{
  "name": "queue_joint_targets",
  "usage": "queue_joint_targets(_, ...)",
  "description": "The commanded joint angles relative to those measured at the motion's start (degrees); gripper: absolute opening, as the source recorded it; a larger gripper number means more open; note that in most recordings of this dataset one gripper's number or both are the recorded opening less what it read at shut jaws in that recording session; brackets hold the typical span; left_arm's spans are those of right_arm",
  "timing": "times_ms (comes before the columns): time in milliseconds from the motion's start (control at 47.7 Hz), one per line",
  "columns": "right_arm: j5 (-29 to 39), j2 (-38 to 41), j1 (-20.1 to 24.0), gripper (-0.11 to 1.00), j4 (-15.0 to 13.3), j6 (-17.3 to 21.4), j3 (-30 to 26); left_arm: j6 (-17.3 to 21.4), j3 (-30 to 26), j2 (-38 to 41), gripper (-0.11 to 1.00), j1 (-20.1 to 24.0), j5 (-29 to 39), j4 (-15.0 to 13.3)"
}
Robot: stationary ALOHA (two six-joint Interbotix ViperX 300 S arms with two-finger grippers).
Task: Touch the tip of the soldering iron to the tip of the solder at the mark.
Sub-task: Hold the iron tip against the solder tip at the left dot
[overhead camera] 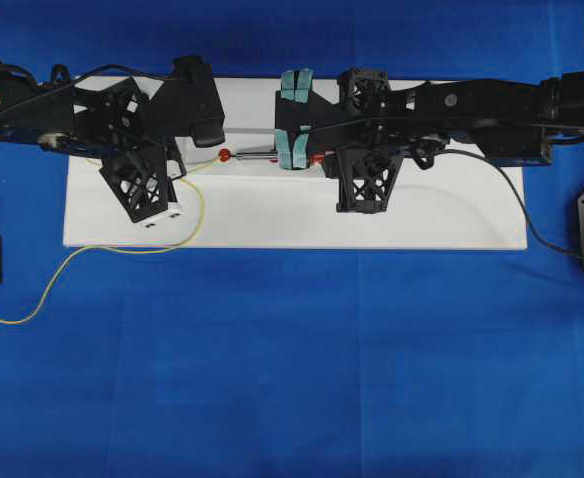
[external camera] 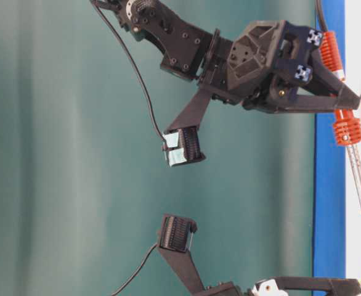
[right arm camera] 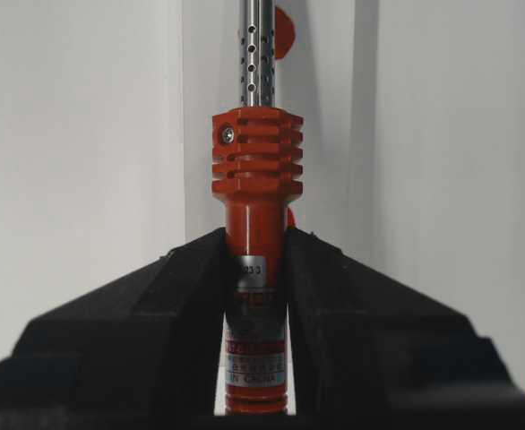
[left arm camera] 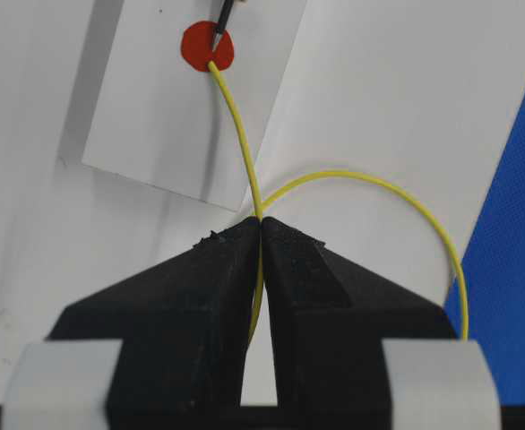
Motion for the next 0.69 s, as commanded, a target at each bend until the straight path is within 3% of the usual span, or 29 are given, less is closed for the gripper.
queue_joint_targets(0,-0.09,-0.62,-0.18,0.06,-0.26,0.0,-1.67,0.0,-1.32,-0.53,0.01,0.0,-0.09,0.0)
queue_joint_targets(671,0.0,-0.53,-0.18,0.06,-0.26,0.0,-1.67,0.09,-2.02,-0.44,0.01,0.0,0.53,0.0)
